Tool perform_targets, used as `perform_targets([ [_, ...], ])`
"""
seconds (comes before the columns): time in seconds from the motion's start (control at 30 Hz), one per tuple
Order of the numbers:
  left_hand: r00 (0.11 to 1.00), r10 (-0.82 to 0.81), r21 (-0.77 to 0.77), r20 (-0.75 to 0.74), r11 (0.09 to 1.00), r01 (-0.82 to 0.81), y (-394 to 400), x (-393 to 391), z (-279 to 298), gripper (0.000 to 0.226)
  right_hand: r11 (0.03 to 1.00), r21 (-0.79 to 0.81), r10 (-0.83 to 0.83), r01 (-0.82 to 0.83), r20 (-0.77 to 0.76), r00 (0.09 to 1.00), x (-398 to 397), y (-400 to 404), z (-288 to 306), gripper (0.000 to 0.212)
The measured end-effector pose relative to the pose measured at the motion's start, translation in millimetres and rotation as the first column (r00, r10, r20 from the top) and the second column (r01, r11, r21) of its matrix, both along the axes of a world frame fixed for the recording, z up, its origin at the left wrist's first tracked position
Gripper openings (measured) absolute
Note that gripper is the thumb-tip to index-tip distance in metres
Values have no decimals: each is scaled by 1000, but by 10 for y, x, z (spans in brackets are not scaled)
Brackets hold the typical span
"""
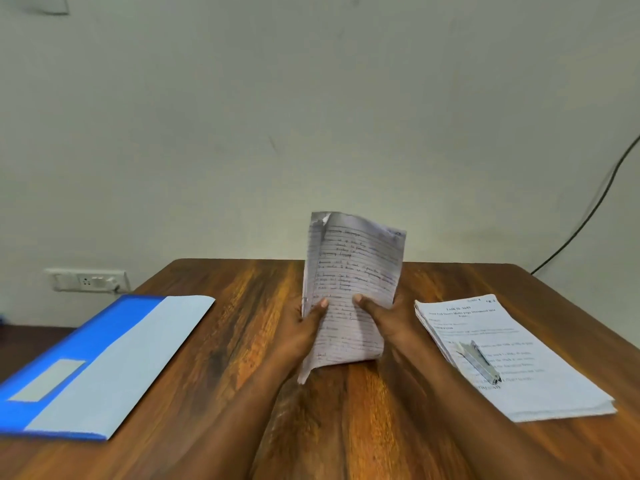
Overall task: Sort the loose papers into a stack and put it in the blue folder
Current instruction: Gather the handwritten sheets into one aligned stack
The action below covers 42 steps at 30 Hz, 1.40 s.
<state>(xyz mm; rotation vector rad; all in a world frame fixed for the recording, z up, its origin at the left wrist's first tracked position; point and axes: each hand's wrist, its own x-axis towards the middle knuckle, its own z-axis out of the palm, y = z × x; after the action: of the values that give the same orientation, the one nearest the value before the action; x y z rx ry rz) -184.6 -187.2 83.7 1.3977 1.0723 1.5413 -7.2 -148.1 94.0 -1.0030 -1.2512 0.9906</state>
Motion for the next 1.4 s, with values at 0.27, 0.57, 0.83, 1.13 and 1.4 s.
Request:
perform_targets([
  [0.27, 995, 99, 46, -19, 994, -98, 31, -11, 6, 15, 998, 55, -8, 5, 56, 998, -8, 2, 145, 25],
  [0.57, 989, 146, -31, 27, 989, -145, 51, -9, -292, 14, 994, -4, 111, -111, 114, 987, 41, 20, -40, 17],
  [0.83, 994, 98, -78, -49, 992, -102, 12, -12, -509, 17, 993, -88, 89, -74, 182, 979, 50, 69, -358, 29],
  [1.13, 863, 7, -147, -506, 985, -94, 52, -329, -137, 9, 992, -61, 109, -112, -45, 993, 330, 176, 113, 35],
  [1.4, 735, -121, -209, -667, 977, -30, 263, -856, 418, 17, 974, -98, 221, -206, 172, 960, 1046, 255, 856, 22],
])
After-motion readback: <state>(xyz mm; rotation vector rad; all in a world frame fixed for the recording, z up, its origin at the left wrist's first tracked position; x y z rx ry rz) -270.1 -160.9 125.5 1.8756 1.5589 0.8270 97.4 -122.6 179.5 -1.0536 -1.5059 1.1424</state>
